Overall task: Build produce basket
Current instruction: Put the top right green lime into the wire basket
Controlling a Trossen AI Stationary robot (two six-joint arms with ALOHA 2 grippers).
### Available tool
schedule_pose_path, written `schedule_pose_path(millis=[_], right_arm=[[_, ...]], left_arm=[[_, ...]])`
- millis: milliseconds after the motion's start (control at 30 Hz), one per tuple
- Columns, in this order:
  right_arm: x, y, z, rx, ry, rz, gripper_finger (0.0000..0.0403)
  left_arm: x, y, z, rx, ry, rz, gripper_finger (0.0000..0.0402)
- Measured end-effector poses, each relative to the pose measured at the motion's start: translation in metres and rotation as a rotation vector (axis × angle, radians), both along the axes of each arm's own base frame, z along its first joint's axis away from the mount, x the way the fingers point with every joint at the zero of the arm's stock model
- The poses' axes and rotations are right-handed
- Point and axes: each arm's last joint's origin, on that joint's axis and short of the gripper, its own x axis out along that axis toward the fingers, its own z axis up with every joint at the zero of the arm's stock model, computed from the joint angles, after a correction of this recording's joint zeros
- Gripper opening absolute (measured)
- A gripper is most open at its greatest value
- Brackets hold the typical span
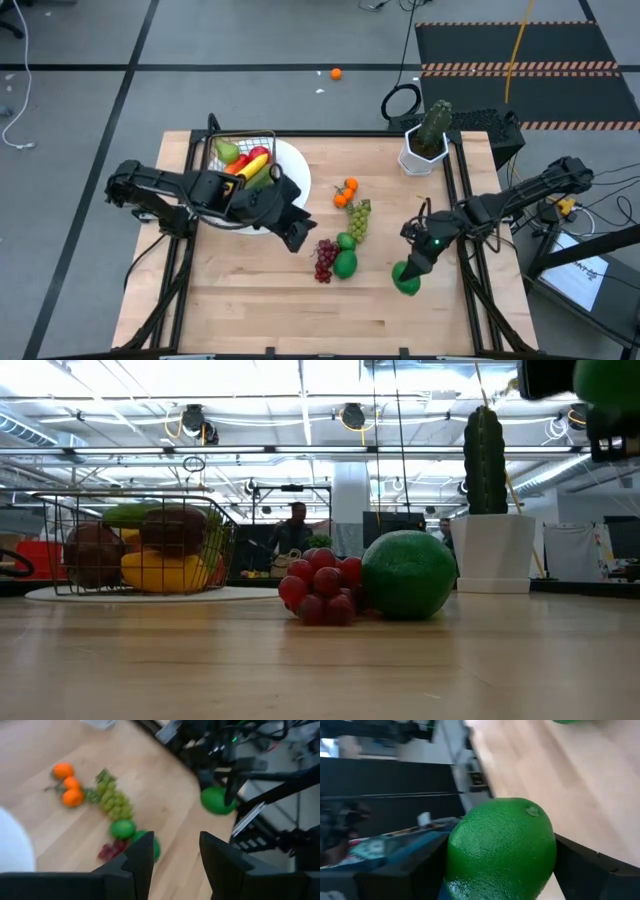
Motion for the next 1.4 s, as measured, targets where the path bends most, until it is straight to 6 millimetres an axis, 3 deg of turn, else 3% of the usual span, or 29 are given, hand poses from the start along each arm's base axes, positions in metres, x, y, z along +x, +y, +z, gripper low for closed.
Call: schedule_pose_path(millis=[267, 533, 733, 867, 1033, 1233, 1400], right_arm=[[0.008, 0.004, 0.017, 0.108, -0.159, -0.027, 0.0301], [0.013, 0.006, 0.033, 0.189, -0.305, -0.023, 0.0304], [0.014, 0.007, 0.045, 0.246, -0.415, 0.004, 0.0305], [0.015, 0.004, 0.045, 0.265, -0.4, -0.017, 0.0306], [0.017, 0.0, 0.046, 0.25, -0.412, -0.093, 0.0306], [0.02, -0.005, 0.05, 0.224, -0.475, -0.251, 0.0306], [0.023, -0.012, 0.05, 0.17, -0.501, -0.533, 0.0306]], left_arm=[[0.015, -0.011, 0.006, 0.084, -0.143, -0.074, 0.0171], [0.03, -0.013, -0.005, 0.118, -0.126, -0.118, 0.0274], [0.05, -0.022, -0.012, 0.225, -0.194, -0.332, 0.0335], [0.072, -0.031, -0.019, 0.356, -0.304, -0.44, 0.0341], [0.092, -0.037, -0.026, 0.367, -0.414, -0.439, 0.0342], [0.09, -0.043, -0.026, 0.413, -0.389, -0.318, 0.0342], [0.08, -0.05, -0.019, 0.504, -0.367, -0.162, 0.0342]])
